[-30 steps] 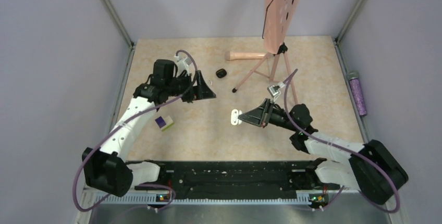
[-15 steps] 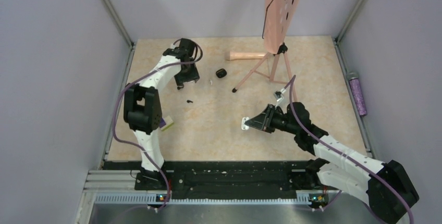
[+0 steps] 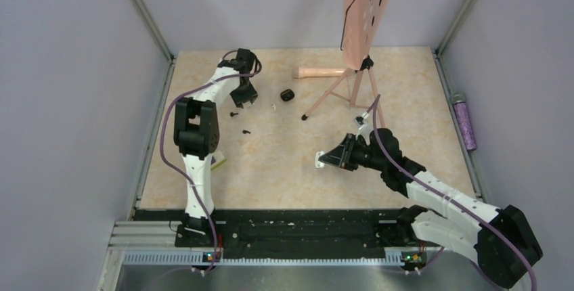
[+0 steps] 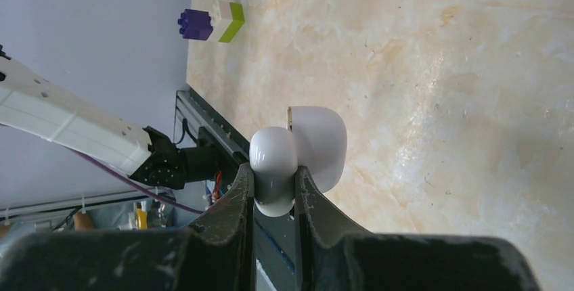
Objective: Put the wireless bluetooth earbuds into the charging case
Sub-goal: Pick up the right earbud from the center of the board.
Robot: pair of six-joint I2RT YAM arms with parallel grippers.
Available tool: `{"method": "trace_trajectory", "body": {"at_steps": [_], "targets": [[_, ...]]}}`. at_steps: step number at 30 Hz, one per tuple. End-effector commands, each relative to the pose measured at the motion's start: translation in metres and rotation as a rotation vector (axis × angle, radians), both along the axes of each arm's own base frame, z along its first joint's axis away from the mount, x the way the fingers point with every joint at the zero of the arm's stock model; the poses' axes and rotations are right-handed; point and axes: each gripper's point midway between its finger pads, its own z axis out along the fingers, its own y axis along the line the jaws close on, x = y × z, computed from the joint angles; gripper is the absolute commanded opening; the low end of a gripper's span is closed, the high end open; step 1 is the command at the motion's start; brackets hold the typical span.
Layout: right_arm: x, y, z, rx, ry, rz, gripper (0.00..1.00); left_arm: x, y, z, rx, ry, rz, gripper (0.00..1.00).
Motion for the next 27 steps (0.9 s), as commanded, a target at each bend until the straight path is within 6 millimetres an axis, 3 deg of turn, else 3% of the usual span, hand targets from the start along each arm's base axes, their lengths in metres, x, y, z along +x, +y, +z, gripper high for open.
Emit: {"method": "trace_trajectory", "body": {"at_steps": [1, 12, 23, 27], "targets": [[0.014, 0.004, 0.022, 0.021, -0.065, -0.004, 0.00, 0.024, 0.002, 0.003, -0.006, -0.075, 0.064, 0.44], [0.014, 0.008, 0.019, 0.019, -0.061, 0.017, 0.00, 0.031, 0.003, -0.013, -0.005, -0.065, 0.073, 0.36], [0.016, 0.013, 0.019, 0.025, -0.052, 0.035, 0.00, 0.043, -0.002, -0.016, 0.003, -0.088, -0.049, 0.36], [0.017, 0.013, 0.016, 0.021, -0.046, 0.035, 0.00, 0.041, 0.009, -0.013, 0.052, -0.083, -0.041, 0.38]]}}
